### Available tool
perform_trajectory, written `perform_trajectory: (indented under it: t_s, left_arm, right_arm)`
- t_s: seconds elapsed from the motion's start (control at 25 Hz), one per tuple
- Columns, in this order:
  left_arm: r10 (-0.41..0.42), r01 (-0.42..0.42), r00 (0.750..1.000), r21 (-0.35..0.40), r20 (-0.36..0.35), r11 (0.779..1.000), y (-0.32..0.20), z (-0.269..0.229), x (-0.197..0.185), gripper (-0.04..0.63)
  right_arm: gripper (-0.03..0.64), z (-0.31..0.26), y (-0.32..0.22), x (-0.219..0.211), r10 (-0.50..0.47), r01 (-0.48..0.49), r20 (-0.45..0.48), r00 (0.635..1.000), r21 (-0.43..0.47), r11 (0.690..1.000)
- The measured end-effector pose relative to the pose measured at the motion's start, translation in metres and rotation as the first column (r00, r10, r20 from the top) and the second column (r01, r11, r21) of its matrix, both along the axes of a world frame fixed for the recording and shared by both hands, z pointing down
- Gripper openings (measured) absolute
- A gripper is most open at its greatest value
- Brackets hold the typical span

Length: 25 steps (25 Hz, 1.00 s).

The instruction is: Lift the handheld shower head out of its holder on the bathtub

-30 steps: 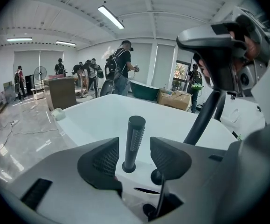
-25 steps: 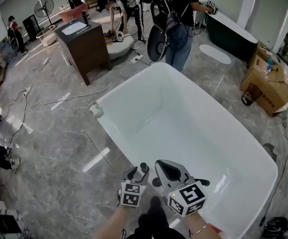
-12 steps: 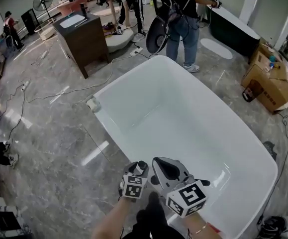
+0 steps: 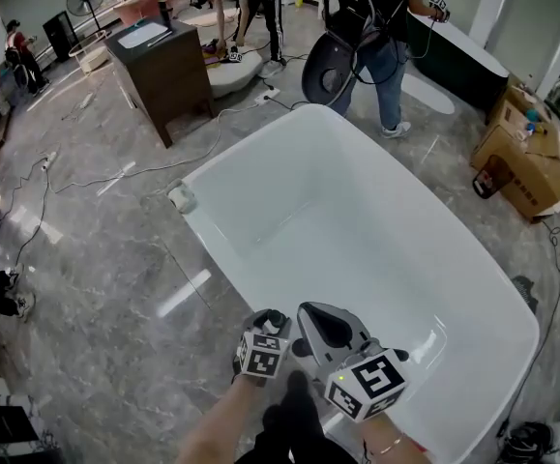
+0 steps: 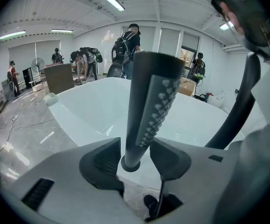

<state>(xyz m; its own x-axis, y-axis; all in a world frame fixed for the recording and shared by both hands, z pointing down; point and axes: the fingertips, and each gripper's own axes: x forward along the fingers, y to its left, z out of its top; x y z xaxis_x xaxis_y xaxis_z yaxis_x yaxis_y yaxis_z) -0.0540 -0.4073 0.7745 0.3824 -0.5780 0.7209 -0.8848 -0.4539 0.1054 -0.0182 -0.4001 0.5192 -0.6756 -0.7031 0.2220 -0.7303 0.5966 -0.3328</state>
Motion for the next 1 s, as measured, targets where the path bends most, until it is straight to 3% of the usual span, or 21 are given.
perform_trajectory:
  t_s: [0.2,0.68,1.0]
  left_arm:
    - [-0.007,0.008,1.000,-0.026,0.021,1.000,-0.002,0.002,-0.003,0.201]
    - [0.028,-0.028,0.999,-0.010,0.038,1.000,-0.004,0.014,-0.004,0.150]
    - [0.036,-0.036,0.999,0.039,0.012,0.999,-0.010,-0.015,0.000,0.150]
  right_arm:
    - [0.005,-0.004,-0.003,-0.002,-0.001,0.001,0.007,1.000,-0.007,1.000]
    - [0.006,0.007,-0.005,-0.006,0.005,-0.005,0.018,1.000,-0.015,1.000]
    - [0.005,0.001,-0.006,-0.002,0.020,-0.019,0.024,1.000,-0.022,1.000]
